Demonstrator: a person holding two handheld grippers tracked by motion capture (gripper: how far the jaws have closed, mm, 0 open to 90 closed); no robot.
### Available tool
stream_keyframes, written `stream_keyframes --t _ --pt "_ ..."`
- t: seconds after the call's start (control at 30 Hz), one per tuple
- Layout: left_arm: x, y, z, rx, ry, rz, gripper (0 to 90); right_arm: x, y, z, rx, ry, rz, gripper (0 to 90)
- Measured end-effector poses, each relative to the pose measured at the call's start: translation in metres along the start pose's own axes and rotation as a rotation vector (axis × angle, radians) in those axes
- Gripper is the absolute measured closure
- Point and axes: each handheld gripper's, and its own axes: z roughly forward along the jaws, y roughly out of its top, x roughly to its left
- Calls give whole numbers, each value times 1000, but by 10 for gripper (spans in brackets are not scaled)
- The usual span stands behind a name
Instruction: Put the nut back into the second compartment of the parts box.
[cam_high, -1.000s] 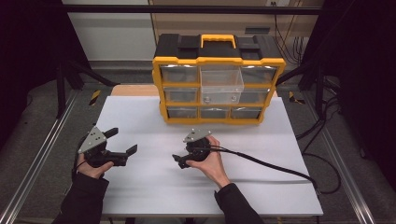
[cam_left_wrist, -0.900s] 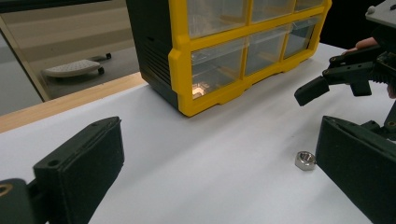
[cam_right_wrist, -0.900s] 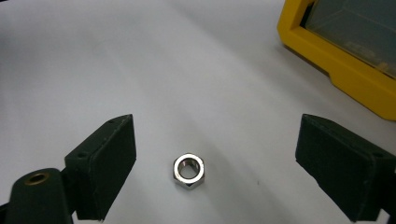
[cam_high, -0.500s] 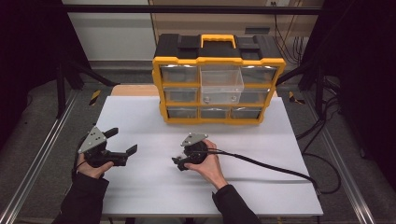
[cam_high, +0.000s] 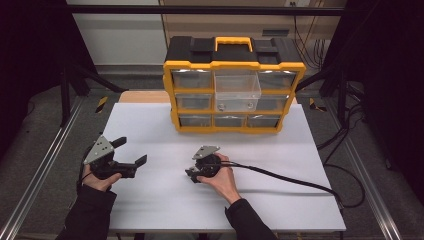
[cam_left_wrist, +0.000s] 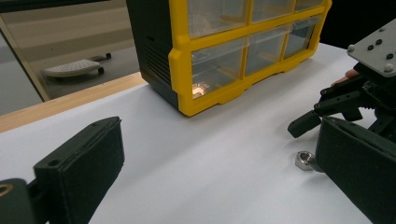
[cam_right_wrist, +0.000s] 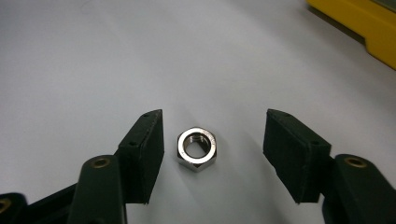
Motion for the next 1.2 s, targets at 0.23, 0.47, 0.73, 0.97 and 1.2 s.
stream_keyframes --t 0.23,0.47,0.73,0.97,1.2 --pt "0 0 0 0 0 0 5 2 -1 2 15 31 14 527" --pt "0 0 0 0 0 0 5 2 -1 2 21 57 18 623" --pt "0 0 0 -2 0 0 5 4 -1 3 37 44 28 668" --pt "0 0 -1 -3 0 -1 6 5 -1 4 41 31 28 702" --pt "0 0 -1 -5 1 0 6 4 0 3 41 51 32 704"
